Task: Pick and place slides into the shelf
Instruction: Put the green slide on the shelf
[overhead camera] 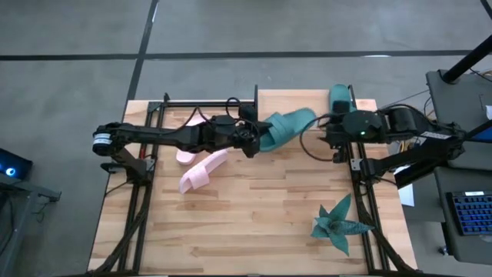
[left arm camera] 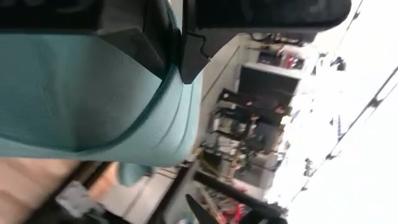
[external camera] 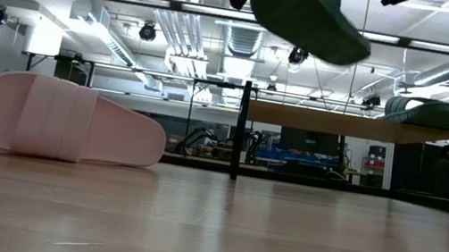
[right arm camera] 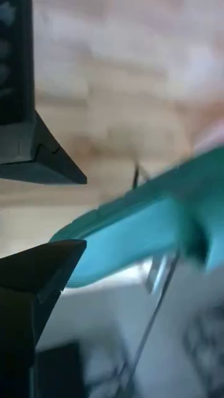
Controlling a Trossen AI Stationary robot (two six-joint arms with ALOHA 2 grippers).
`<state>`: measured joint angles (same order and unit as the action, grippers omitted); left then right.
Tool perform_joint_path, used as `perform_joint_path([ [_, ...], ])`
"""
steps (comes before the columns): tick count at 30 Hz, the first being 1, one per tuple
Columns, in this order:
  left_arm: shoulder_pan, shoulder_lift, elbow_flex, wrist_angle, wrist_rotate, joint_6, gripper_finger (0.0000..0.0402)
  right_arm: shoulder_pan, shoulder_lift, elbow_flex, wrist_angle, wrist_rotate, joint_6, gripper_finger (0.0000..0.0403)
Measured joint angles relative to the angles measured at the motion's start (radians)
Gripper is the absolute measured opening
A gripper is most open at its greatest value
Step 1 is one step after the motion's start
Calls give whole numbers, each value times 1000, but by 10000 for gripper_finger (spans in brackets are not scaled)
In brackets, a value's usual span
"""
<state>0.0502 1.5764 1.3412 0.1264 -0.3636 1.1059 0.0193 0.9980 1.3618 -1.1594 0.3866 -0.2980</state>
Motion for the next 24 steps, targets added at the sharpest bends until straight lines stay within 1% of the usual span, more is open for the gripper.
perform_joint_path([
  [2, 0, 3, -1, 42, -12, -9, 1, 0, -17, 9, 29, 112, 37, 138],
  [5, 0, 31, 3, 118, -19, -68, 0, -1, -39, 9, 77, 292, 78, 130],
  [7, 0, 64, 7, 164, -42, -99, 0, -1, -54, 9, 118, 373, 92, 125],
  [8, 0, 81, 8, 190, -65, -104, 0, 0, -64, 9, 138, 392, 93, 122],
  [13, 0, 190, 8, 355, -243, -36, 0, 0, -98, 9, 268, 407, 86, 112],
  [15, 1, 236, 30, 377, -315, -21, 0, 0, -111, 9, 304, 402, 81, 108],
  [18, 0, 306, 99, 375, -376, -23, 0, 0, -123, 9, 333, 402, 70, 104],
  [24, -11, 456, 296, 360, -453, 37, 0, 0, -122, 8, 328, 400, 58, 103],
])
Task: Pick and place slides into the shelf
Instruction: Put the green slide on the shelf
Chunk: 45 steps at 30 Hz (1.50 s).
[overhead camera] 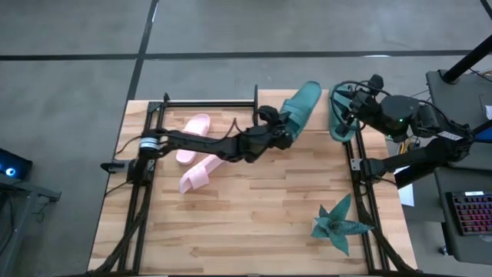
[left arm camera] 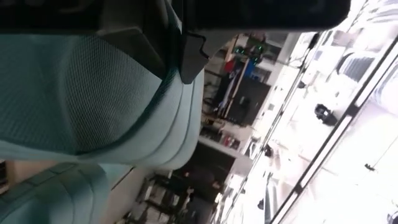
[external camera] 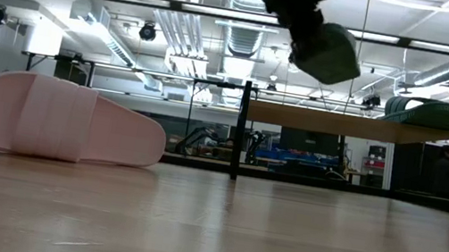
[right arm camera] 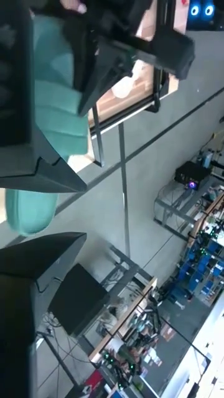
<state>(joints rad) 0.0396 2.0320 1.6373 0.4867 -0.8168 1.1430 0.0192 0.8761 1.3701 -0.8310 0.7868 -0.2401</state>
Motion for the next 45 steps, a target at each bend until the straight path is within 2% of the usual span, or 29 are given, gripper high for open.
perform_joint_path([
  [8, 1, 163, 246, -87, -74, 24, 0, 0, 4, 0, -1, 0, -4, 99],
  [13, 3, 250, 335, -86, -116, 53, 0, 0, 1, 0, -1, 0, -6, 92],
  [19, 8, 339, 424, -123, -115, 126, 0, 0, 1, -1, -1, 0, -8, 93],
  [29, 15, 355, 453, -193, -97, 93, 0, 0, 1, -1, -1, 0, -7, 82],
  [35, 16, 356, 450, -255, -20, 41, 2, 0, 1, -1, -1, 0, -7, 81],
  [39, 19, 355, 449, -275, 18, 38, 32, 0, 2, -1, -2, 0, -7, 86],
  [45, 21, 355, 448, -286, 30, 38, 119, 0, 2, -1, -1, 0, -7, 88],
])
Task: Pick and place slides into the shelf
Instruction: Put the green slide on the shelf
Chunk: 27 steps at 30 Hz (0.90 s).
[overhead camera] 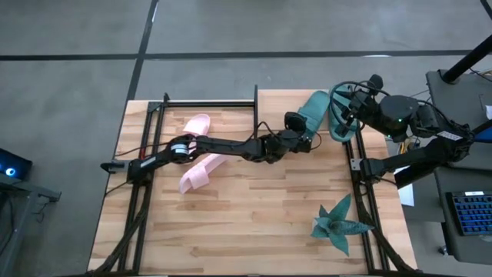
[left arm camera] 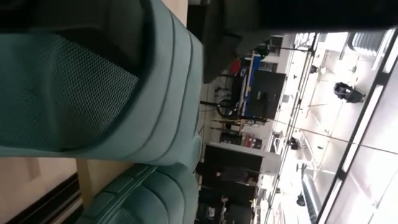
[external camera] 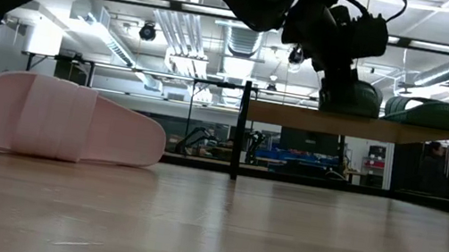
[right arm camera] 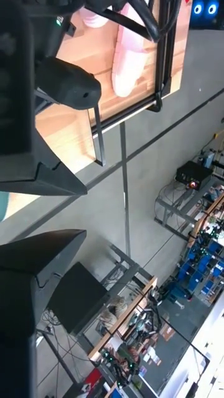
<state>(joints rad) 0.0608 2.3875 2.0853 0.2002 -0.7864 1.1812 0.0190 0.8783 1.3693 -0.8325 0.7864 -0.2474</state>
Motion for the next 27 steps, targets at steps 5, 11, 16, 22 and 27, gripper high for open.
perform_joint_path([
  [5, 1, -1, 8, -7, -1, -22, 203, 0, 0, 0, 0, 0, 0, 81],
  [11, 3, -10, 16, -50, 0, -50, 273, 0, 0, 0, 0, 0, 0, 78],
  [16, 3, -29, 16, -137, 3, -51, 288, 0, 0, 0, 0, 0, -12, 84],
  [22, 4, -72, 15, -185, 21, -52, 289, 0, 2, 0, 0, 0, -16, 86],
  [27, 2, -129, 13, -341, 138, -142, 289, 0, 1, 0, 0, 0, -18, 78],
])
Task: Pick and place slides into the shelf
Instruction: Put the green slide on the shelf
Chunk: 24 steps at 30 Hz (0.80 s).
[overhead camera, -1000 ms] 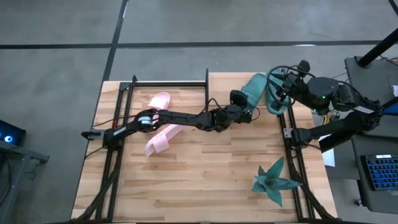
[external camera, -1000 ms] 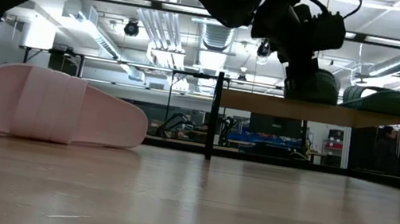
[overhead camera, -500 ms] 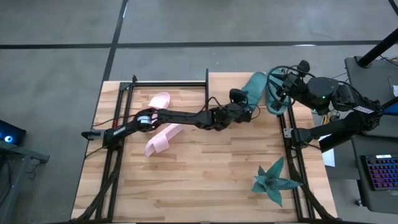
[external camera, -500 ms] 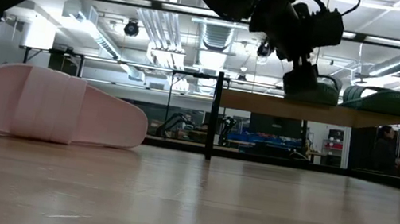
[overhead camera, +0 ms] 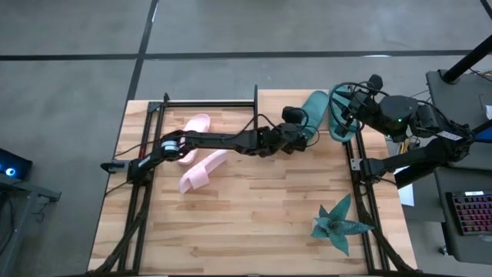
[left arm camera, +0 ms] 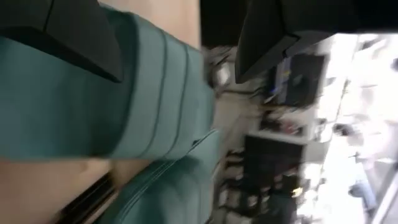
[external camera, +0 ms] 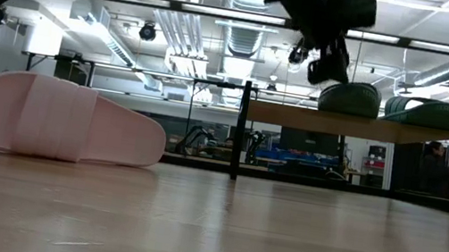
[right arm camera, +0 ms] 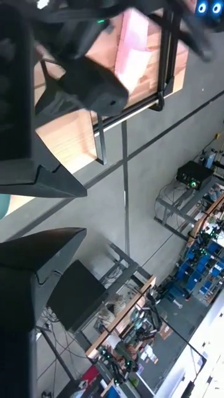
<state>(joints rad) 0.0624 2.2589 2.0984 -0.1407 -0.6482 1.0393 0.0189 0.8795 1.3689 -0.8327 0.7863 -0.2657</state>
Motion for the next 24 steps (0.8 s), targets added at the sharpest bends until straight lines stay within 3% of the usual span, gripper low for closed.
perform_joint_path([
  [4, 0, -50, -2, -86, 127, -98, 289, 0, 0, 0, -1, 0, 0, 73],
  [9, 0, -108, -27, -104, 173, -150, 288, 0, 0, 0, -1, 0, 0, 75],
  [13, -3, -178, -30, -246, 214, -228, 288, 0, 0, 0, -1, -1, 1, 79],
  [16, -6, -247, -46, -417, 330, -299, 285, 0, 1, 0, -2, -19, 3, 80],
  [20, -7, -342, -74, -602, 541, -404, 259, 0, 7, -5, -12, -137, 4, 74],
  [24, -10, -467, -168, -639, 682, -415, 199, 0, 35, -8, -80, -352, -43, 74],
])
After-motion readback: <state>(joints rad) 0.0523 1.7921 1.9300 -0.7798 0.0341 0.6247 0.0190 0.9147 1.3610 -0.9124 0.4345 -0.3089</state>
